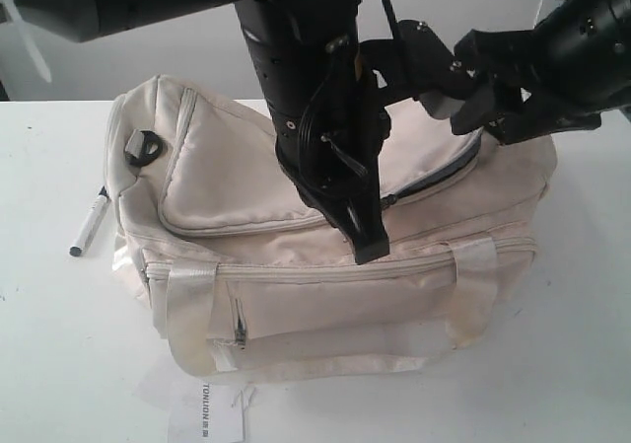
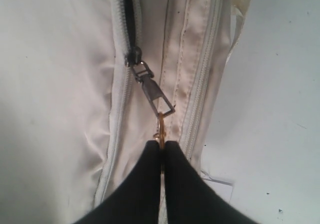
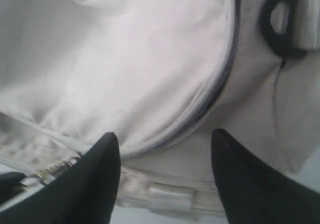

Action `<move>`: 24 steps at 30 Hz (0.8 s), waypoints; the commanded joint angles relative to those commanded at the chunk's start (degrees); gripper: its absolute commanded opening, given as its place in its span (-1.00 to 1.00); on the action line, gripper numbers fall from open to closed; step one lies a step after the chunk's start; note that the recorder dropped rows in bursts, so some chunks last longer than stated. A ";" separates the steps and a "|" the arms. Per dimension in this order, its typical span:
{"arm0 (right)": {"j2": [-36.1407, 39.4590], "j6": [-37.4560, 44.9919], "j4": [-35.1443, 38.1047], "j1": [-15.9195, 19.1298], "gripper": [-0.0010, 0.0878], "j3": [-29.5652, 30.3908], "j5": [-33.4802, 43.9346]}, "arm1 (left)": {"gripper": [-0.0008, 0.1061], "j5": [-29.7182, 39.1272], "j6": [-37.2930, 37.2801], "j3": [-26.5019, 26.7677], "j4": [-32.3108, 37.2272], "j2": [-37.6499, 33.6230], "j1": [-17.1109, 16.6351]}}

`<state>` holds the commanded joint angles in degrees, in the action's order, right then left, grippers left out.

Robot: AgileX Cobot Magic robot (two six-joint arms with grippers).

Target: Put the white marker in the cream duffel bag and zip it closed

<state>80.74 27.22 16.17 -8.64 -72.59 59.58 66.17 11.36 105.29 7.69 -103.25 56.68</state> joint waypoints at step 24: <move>2.19 78.01 18.13 5.02 -0.02 3.04 9.74 | -0.99 -0.57 0.82 0.00 0.09 0.00 0.00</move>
<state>82.93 105.22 34.30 -3.62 -69.55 69.32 65.60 12.19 105.29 7.77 -103.25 56.68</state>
